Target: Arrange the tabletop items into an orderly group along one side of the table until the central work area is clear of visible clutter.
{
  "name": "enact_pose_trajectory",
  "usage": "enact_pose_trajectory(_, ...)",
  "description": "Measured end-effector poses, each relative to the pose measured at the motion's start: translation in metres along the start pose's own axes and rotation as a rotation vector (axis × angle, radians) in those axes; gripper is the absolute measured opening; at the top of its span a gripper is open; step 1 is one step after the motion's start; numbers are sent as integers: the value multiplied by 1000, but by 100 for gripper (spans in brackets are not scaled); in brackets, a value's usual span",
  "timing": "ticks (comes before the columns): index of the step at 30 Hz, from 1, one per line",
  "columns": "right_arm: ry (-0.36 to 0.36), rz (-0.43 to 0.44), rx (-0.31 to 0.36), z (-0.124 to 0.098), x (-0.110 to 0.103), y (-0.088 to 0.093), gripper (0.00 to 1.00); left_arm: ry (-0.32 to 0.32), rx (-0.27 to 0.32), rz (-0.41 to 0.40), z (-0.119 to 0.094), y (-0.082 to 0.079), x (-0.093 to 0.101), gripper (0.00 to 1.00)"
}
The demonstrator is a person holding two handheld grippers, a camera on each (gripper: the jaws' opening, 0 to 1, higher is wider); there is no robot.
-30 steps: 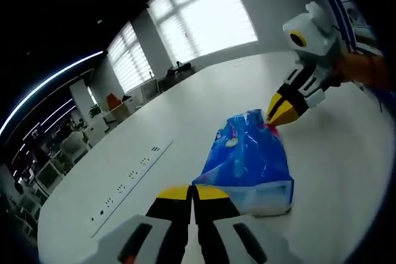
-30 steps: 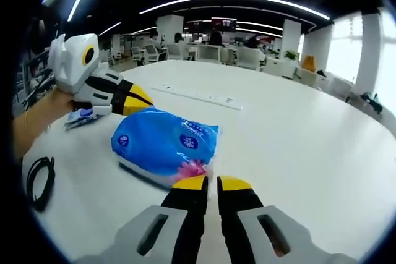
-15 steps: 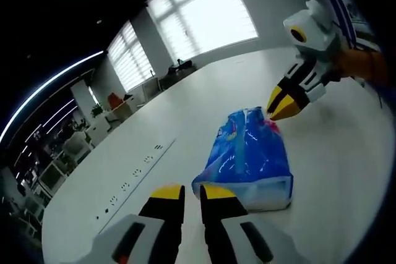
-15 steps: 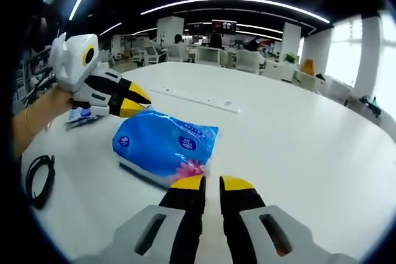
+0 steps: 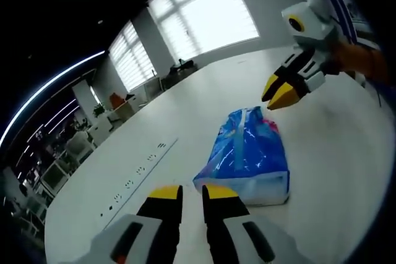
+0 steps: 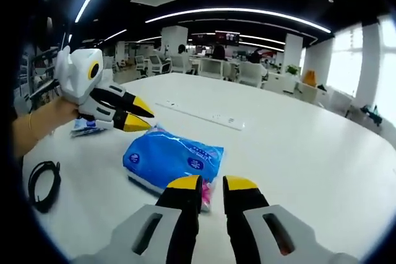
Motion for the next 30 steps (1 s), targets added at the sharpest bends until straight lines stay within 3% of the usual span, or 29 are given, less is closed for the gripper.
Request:
enact_pose_trajectory(17,-75,-55,33,7,-37,-20,16,-33,2,1,-27,1,-6,15)
enact_pose_trajectory(26,-127,-108,49,13,-57,-30,20,-48,-1,-7,-47,10,-8,18)
enact_pose_trajectory(30,-147,-136,54,19,-68,-33,20,-85,-23,-5,-60,17,-11,18)
Point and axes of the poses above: the point that each gripper's makers call its tool centre point, and the gripper's own axes: z roughly forward along the fingers, x roughly to its right, y roughly out of its underside, the point moved 8 cm from there along -z, roughly backward along the fingers, and after that the axes turned 12 degrees about z, right-handed, at the moved point
